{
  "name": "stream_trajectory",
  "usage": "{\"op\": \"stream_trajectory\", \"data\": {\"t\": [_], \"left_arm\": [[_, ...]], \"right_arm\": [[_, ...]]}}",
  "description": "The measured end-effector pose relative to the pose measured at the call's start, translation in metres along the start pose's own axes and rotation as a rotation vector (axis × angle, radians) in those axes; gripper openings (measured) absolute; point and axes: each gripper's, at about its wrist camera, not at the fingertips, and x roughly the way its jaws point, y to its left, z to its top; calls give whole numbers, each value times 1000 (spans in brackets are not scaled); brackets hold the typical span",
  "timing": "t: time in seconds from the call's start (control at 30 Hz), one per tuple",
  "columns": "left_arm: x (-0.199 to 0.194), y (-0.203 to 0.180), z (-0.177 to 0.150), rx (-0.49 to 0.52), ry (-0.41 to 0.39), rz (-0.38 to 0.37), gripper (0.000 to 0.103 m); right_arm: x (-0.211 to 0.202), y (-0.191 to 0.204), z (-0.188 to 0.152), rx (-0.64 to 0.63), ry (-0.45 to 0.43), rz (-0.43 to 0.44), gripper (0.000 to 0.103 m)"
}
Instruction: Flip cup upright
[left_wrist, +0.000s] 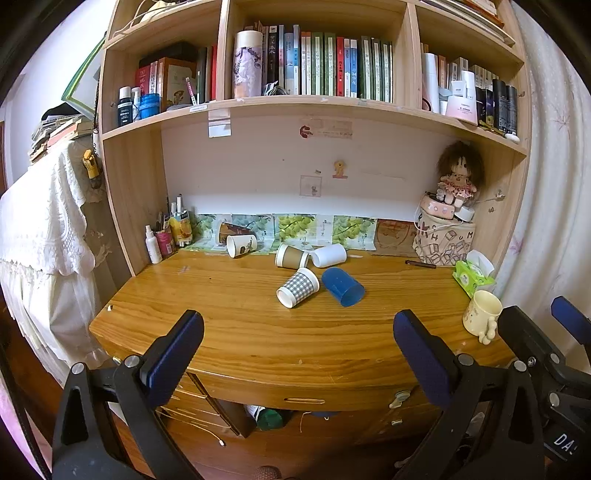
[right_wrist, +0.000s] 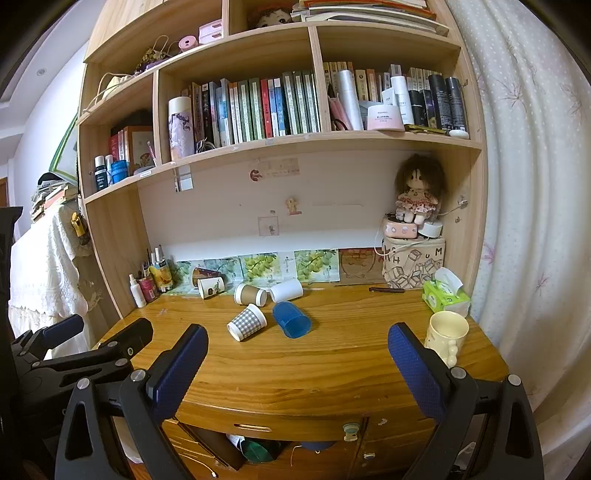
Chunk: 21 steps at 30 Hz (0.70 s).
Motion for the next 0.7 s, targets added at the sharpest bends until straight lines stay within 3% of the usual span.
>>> {"op": "stream_trajectory", "data": {"t": [0.7], "left_arm": [[-20, 9, -15, -10, 42, 27, 103]], "right_arm": [[-14, 2, -11, 7, 53, 27, 98]]}}
